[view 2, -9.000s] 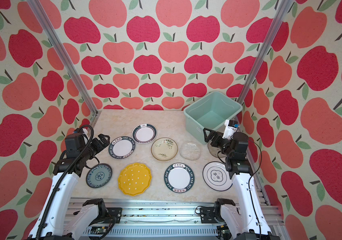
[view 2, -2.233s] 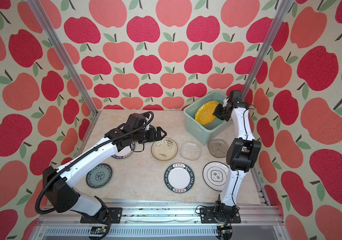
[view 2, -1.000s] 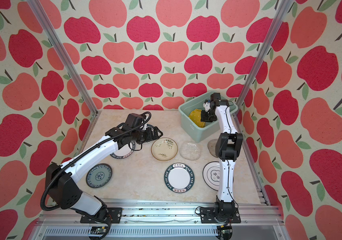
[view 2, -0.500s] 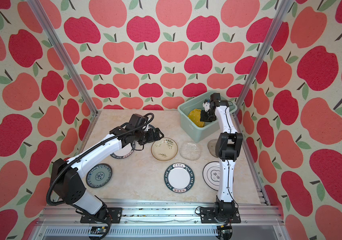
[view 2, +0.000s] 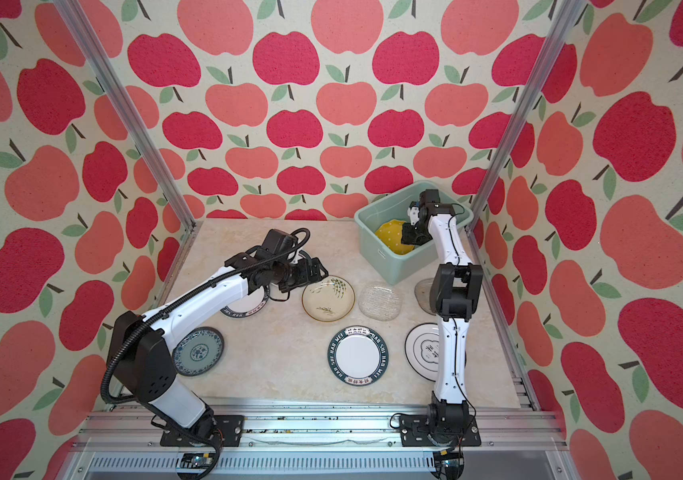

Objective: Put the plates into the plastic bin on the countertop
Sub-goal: 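Lower the yellow plate into the bin and open the right gripper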

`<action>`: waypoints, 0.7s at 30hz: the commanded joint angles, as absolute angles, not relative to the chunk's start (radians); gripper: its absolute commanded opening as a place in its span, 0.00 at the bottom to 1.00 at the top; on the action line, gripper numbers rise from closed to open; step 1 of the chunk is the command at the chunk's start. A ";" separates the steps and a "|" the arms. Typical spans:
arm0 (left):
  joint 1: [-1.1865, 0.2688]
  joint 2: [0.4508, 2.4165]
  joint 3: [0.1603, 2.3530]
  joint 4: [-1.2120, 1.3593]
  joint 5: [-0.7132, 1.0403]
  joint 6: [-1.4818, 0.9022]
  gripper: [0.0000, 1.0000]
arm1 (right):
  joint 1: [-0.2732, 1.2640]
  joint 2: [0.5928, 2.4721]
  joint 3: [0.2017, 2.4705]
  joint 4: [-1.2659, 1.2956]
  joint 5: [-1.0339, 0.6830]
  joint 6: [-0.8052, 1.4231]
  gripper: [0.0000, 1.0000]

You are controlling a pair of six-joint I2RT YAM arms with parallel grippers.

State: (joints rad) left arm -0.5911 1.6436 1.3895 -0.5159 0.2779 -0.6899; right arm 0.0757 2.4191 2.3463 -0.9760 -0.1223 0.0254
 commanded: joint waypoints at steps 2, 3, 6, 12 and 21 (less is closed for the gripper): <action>-0.592 1.659 1.421 -0.537 0.290 -0.700 0.97 | 0.077 2.443 2.322 -0.932 -0.092 0.016 0.45; -0.592 1.662 1.420 -0.535 0.290 -0.703 0.97 | 0.077 2.445 2.318 -0.925 -0.089 0.016 0.46; -0.591 1.674 1.422 -0.525 0.296 -0.709 0.96 | 0.073 2.454 2.313 -0.909 -0.086 0.013 0.47; -0.589 1.698 1.421 -0.508 0.299 -0.735 0.95 | 0.072 2.476 2.310 -0.890 -0.066 0.008 0.52; -0.573 1.706 1.403 -0.490 0.299 -0.778 0.95 | 0.063 2.485 2.289 -0.861 -0.024 0.002 0.59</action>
